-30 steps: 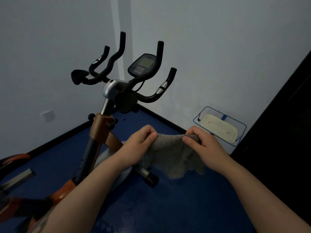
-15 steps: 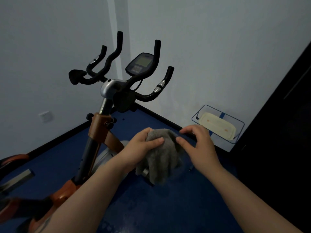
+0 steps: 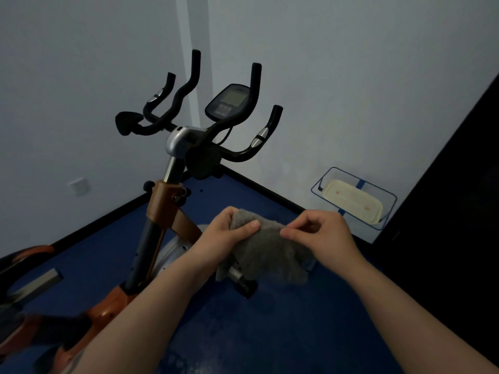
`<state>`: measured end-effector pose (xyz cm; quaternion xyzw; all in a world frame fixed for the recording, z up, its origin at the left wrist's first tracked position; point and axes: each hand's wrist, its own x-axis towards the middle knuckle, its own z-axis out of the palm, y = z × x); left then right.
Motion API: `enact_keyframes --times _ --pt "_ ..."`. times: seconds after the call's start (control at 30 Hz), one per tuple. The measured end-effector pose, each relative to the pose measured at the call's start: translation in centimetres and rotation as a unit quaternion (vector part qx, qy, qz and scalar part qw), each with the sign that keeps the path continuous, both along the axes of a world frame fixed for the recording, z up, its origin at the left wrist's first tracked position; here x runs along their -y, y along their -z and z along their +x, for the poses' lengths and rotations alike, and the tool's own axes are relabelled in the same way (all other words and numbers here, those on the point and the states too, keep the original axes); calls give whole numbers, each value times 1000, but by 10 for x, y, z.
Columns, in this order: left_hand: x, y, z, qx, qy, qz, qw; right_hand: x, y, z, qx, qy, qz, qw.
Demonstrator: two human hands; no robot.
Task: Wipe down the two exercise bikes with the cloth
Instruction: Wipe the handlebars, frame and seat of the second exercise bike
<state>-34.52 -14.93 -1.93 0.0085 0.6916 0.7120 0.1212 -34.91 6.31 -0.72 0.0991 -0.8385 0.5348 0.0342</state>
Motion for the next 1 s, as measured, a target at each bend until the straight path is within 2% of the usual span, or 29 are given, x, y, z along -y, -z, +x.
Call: enact_keyframes --times 0.1,0.17,0.3,0.43,0.5,0.7,1.0 --pt "5 4 2 -12 -14 -33 999 -11 -4 -8 -11 -4 4 1000" --pt "10 10 1 -45 -23 -93 994 -14 -5 -10 -5 -29 10 1000" --pt "23 20 -7 -147 12 -289 946 -10 -3 -12 -17 -39 53 998" --pt "26 21 -12 -170 44 -373 911 -6 -4 -12 -20 -51 96 994" --pt "29 19 -14 -184 44 -380 905 -6 -5 -10 -27 -56 115 991" --pt "28 8 -11 -187 69 -305 931 -11 -8 -11 -34 -67 166 983" --pt "21 9 -9 -192 130 -302 925 -13 -11 -8 -45 -59 224 972"
